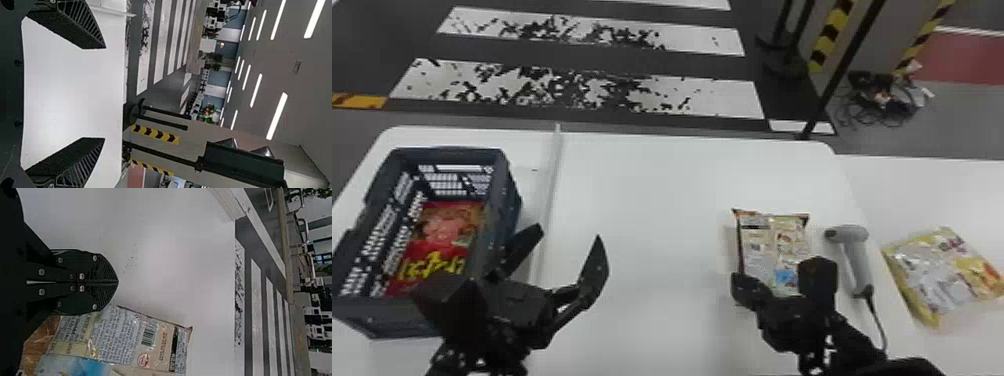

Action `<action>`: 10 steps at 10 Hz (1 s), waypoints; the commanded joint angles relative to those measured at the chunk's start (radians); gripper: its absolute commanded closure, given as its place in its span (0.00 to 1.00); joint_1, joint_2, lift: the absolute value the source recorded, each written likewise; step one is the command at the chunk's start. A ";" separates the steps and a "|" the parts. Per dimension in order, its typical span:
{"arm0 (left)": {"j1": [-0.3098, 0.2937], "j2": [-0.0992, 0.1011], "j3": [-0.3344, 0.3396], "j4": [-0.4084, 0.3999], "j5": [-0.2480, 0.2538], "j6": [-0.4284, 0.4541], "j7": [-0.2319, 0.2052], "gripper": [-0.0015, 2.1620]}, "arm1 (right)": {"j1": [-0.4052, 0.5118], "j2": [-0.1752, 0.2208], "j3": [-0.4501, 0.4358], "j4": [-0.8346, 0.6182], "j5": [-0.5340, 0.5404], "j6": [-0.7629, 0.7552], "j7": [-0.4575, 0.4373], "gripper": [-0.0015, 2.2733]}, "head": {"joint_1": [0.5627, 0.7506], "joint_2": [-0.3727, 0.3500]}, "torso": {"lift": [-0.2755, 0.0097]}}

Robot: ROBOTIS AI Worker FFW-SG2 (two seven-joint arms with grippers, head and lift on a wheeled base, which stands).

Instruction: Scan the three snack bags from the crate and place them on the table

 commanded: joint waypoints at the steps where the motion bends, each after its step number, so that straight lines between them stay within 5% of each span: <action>1: -0.002 -0.002 -0.001 0.000 0.001 0.000 0.000 0.01 | 0.016 -0.003 -0.022 -0.010 -0.009 -0.005 0.010 0.78 | 0.70 0.32 | 0.75; 7: 0.001 -0.002 -0.005 0.003 0.001 0.000 0.000 0.01 | 0.018 0.003 -0.008 -0.065 -0.031 0.001 0.008 0.78 | 0.70 0.32 | 0.75; 10: 0.005 -0.002 -0.005 0.000 -0.001 -0.003 0.000 0.01 | 0.027 0.003 -0.148 -0.111 -0.123 0.001 0.005 0.78 | 0.70 0.29 | 0.75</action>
